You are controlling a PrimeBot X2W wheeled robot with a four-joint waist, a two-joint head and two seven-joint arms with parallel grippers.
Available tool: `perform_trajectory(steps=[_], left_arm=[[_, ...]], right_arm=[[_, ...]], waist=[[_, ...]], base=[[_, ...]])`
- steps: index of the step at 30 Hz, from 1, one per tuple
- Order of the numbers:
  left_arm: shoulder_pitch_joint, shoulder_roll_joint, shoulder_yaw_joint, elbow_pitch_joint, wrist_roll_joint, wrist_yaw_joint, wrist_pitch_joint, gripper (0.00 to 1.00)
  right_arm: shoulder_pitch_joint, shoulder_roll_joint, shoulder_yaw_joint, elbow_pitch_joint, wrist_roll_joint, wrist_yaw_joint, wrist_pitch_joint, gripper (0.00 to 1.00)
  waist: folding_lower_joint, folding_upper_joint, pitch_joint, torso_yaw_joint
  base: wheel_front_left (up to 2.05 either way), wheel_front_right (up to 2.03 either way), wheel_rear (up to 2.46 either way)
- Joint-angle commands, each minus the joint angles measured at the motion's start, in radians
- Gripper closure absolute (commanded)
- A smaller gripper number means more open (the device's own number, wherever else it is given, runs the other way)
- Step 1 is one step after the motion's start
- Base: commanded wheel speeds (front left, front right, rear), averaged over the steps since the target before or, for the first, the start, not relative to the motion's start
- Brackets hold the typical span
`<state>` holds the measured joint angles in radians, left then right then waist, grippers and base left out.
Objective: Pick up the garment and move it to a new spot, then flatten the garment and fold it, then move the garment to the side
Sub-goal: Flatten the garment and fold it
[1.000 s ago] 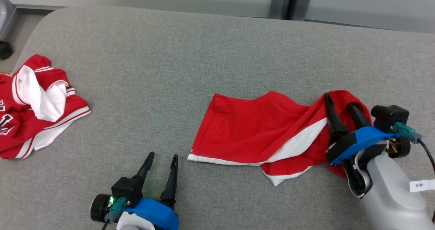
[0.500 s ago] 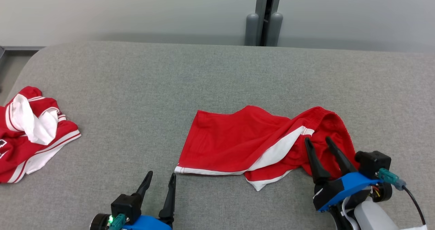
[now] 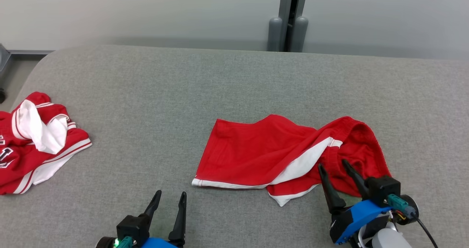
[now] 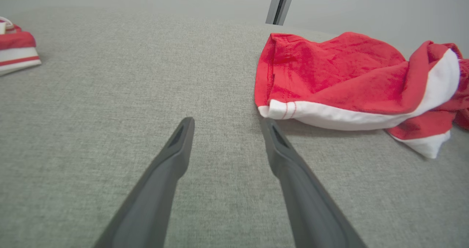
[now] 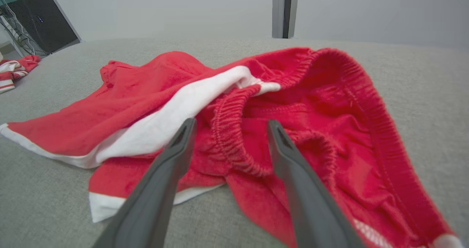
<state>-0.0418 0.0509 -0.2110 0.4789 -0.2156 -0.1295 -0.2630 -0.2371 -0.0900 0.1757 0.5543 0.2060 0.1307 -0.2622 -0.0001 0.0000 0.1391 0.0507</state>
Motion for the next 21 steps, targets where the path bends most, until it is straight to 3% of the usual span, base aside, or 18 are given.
perform_trajectory(steps=[1,2,3,4,10,20,21], left_arm=[[-0.009,0.0,-0.005,0.0,-0.002,-0.002,-0.003,0.0],[-0.01,0.0,-0.005,0.001,-0.002,-0.002,-0.003,0.0],[-0.01,0.0,-0.005,0.001,-0.002,-0.002,-0.003,0.0],[-0.011,0.0,-0.006,0.002,-0.004,-0.002,-0.003,0.0],[0.013,0.0,0.014,0.003,-0.007,-0.002,-0.003,0.0],[0.03,0.0,0.015,0.0,-0.014,-0.002,-0.003,0.0],[0.03,0.0,0.015,0.0,-0.014,-0.002,-0.003,0.0]], right_arm=[[-0.009,0.012,-0.018,0.021,-0.037,0.0,-0.003,0.37],[-0.011,0.017,-0.026,0.026,-0.046,0.0,-0.003,0.72],[-0.011,0.017,-0.026,0.026,-0.046,0.0,-0.003,0.72],[-0.01,0.02,-0.026,0.024,-0.056,0.0,-0.003,1.0],[0.05,0.009,-0.025,-0.008,-0.045,0.0,-0.004,1.0],[0.157,-0.104,-0.044,-0.047,0.026,0.0,-0.004,1.0],[0.158,-0.113,-0.044,-0.042,0.03,0.0,-0.004,0.84]], waist=[[0.0001,0.0,0.005,0.01],[0.0001,0.0,0.005,0.012],[0.0001,0.0,0.005,0.012],[0.0001,0.0,0.004,0.013],[0.0001,0.0,-0.017,-0.013],[0.0001,0.0,-0.057,-0.076],[0.0001,0.0,-0.059,-0.081]], base=[[0.0,0.0,0.0],[0.0,0.0,0.0],[0.0,0.0,0.0],[0.0,0.0,0.0],[0.0,0.0,0.0],[0.0,0.0,0.0],[0.0,0.0,0.0]])
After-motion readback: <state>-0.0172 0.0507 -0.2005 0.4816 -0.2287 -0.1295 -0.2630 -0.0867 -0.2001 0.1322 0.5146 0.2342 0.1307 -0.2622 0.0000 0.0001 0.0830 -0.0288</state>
